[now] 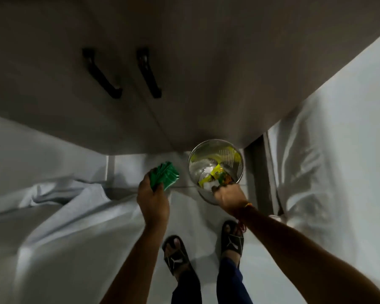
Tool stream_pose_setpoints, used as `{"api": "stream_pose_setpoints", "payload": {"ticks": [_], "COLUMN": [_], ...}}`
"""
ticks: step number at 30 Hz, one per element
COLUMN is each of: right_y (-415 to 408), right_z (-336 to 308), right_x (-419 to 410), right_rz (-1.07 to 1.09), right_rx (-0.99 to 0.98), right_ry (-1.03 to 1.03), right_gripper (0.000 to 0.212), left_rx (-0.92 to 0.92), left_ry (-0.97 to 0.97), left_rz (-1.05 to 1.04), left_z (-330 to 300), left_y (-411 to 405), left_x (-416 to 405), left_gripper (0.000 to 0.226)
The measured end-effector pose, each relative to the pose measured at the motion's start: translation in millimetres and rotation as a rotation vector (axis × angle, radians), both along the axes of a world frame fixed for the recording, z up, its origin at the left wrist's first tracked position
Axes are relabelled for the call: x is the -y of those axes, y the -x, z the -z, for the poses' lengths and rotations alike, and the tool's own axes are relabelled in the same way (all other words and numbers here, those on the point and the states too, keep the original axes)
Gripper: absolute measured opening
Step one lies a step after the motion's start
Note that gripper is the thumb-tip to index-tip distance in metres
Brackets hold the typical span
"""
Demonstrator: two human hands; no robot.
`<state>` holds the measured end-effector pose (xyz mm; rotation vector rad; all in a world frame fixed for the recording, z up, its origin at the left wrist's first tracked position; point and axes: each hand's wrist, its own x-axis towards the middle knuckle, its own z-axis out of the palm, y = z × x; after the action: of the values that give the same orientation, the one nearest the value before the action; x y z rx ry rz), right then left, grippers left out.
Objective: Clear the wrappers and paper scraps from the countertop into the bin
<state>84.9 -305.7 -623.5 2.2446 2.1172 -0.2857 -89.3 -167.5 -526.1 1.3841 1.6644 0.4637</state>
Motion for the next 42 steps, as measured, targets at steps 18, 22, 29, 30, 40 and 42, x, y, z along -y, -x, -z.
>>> {"api": "stream_pose_setpoints", "payload": {"ticks": [18, 22, 29, 30, 40, 42], "right_y": [54.3, 70.8, 198.1, 227.3, 379.2, 368.8], "right_z": [-106.2, -244.0, -397.7, -406.5, -372.8, -377.5], "right_x": [-88.2, -142.4, -193.7, -194.2, -160.0, -161.4], "right_rz": [0.819, 0.908, 0.46, 0.374, 0.033, -0.013], "right_rx": [-1.077, -1.814, -1.428, -1.346, -0.945, -0.881], "right_ry": [0.503, 0.597, 0.138, 0.172, 0.659, 0.68], "right_gripper": [0.075, 0.079, 0.008, 0.012, 0.045, 0.056], "left_rx": [-0.195, -0.188, -0.25, -0.238, -0.393, -0.524], "left_ry": [-0.238, -0.35, -0.506, -0.504, -0.126, -0.012], "left_rz": [0.349, 0.38, 0.163, 0.111, 0.116, 0.191], "left_z": [-65.2, -189.6, -324.6, -330.2, -252.1, -254.9], "left_y": [35.7, 48.1, 154.3, 179.8, 332.6, 327.5], "left_x": [17.7, 9.6, 9.0, 14.5, 56.3, 47.4], "left_gripper": [0.053, 0.059, 0.056, 0.057, 0.072, 0.074]}}
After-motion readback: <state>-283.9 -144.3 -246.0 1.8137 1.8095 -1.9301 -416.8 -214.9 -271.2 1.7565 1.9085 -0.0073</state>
